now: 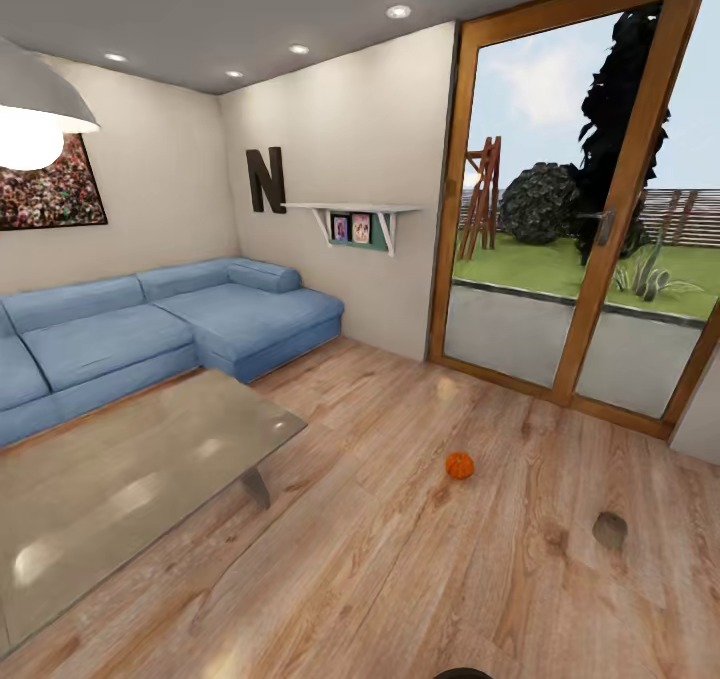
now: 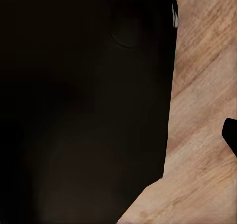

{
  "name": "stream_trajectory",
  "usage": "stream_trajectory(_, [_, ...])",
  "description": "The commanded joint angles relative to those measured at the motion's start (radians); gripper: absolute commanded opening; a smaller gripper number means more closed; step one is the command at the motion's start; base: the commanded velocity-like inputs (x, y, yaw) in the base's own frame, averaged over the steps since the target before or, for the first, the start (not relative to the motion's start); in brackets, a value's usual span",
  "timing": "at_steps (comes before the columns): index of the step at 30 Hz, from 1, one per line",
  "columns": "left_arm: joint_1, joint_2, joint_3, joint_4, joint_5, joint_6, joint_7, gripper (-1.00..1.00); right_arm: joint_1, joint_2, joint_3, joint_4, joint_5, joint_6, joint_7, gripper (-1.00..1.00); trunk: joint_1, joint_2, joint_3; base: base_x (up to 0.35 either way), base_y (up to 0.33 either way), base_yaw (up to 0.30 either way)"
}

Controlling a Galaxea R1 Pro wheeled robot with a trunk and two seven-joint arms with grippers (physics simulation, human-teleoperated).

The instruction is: Place each of the two pumpkins and all three candles from the living room inside a cabinet in the living room (use any cabinet), then make sure every cabinet is closed, and position the cauldron so it is next to a table in the living room.

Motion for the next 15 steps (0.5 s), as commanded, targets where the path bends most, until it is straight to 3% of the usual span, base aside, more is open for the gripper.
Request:
stream_trajectory(1, [-0.001,-0.006,0.001,-0.002,0.001,-0.005,-0.001,1.0,-0.001,0.006,-0.002,0.0,-0.004,-0.002,-0.003,1.0,0.0,0.0,0.0,0.0,0.0,0.0])
stream_trajectory(6, [-0.001,-0.017,-0.001,-0.002,0.001,-0.012,-0.001,1.0,-0.001,0.029,-0.002,0.0,-0.004,-0.002,-0.004,1.0,0.0,0.0,0.0,0.0,0.0,0.0])
stream_trajectory(15, [-0.001,-0.017,-0.002,-0.002,0.001,-0.034,-0.001,1.0,-0.001,0.03,-0.003,0.0,-0.005,-0.007,-0.004,1.0,0.0,0.0,0.0,0.0,0.0,0.0])
